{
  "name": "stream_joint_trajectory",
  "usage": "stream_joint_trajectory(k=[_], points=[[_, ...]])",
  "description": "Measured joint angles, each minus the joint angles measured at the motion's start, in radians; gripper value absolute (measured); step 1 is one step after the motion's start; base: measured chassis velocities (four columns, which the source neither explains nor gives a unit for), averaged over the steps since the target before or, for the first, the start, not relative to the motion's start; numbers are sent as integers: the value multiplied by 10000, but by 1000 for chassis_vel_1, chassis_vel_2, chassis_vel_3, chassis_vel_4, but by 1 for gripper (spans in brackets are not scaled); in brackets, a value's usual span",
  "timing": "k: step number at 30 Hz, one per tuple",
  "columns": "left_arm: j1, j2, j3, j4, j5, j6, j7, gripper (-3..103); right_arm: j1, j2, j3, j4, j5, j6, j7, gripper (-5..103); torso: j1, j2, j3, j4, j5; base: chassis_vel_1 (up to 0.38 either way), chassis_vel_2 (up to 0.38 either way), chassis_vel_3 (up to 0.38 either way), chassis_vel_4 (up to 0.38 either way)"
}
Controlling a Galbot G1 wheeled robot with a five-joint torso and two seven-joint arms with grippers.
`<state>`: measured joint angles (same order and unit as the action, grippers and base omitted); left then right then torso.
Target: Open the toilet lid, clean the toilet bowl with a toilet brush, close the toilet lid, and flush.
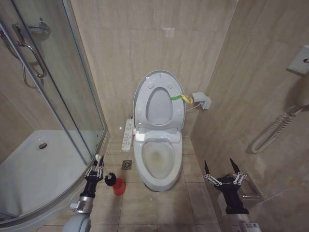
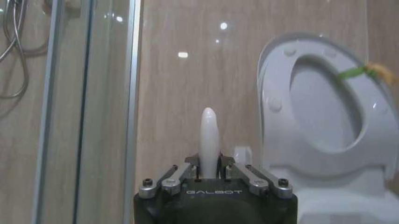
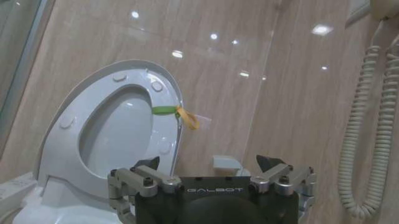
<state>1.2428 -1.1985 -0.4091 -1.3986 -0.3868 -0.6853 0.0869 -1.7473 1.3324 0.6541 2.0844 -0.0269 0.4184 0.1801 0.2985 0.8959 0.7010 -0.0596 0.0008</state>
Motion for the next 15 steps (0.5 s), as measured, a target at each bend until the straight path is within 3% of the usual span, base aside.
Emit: stream_joint_trajectory(k=[15], points=[[-2218,22,998,3118,-391,-307,328,20,0,0,0,0,0,0,0,100,0,0,1,0,-1,0,0,0,0]])
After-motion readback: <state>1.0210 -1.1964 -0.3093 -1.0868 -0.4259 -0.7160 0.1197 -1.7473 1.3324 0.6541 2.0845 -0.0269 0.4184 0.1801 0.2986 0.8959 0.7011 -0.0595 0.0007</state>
